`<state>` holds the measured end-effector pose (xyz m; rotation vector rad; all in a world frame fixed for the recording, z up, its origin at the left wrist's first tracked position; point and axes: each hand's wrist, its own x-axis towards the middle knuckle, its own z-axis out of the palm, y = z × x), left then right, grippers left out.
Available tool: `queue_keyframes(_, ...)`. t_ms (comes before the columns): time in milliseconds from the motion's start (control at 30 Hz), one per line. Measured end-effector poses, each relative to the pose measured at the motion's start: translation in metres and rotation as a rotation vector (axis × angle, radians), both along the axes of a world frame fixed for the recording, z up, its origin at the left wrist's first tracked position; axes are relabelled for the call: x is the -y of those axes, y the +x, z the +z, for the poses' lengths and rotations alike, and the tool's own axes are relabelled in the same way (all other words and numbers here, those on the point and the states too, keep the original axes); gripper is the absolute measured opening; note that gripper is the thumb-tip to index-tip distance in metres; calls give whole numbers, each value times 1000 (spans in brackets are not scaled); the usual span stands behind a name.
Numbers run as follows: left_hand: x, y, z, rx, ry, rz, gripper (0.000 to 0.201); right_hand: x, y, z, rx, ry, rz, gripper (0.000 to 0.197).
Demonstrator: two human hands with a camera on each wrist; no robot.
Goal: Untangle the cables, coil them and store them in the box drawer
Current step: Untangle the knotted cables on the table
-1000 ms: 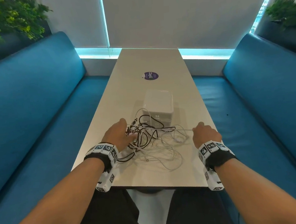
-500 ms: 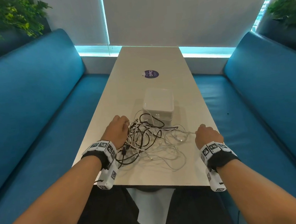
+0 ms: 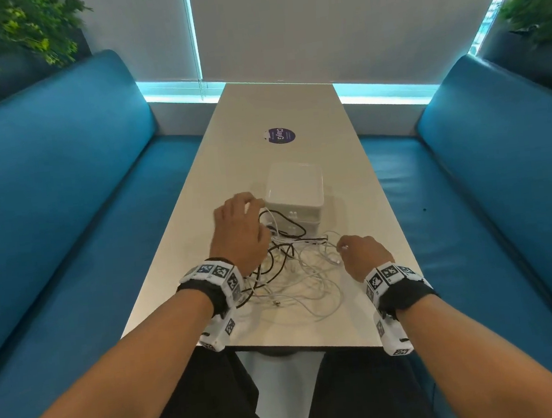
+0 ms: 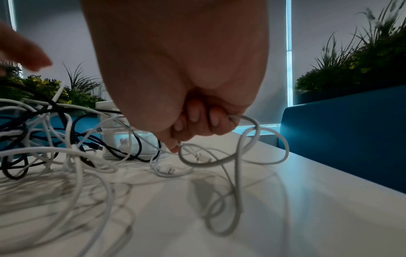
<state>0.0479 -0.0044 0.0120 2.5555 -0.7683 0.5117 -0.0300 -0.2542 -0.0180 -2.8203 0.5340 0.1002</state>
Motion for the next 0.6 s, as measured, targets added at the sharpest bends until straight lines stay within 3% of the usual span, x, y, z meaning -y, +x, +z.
queue_keyframes(100, 34, -12, 10, 28, 6, -192, 30, -4, -2, 0, 12, 5, -17, 26)
queue_keyframes(200, 71, -19, 7, -86, 181, -381, 29, -8, -3, 0, -13, -3, 21, 29)
queue_keyframes(333, 96, -18, -14, -122, 473, -366, 31, -8, -4, 4, -28, 27, 21, 33)
queue_keyframes(600, 82, -7, -34, -261, 347, -435, 28, -8, 10, 4, 111, 8, 11, 24)
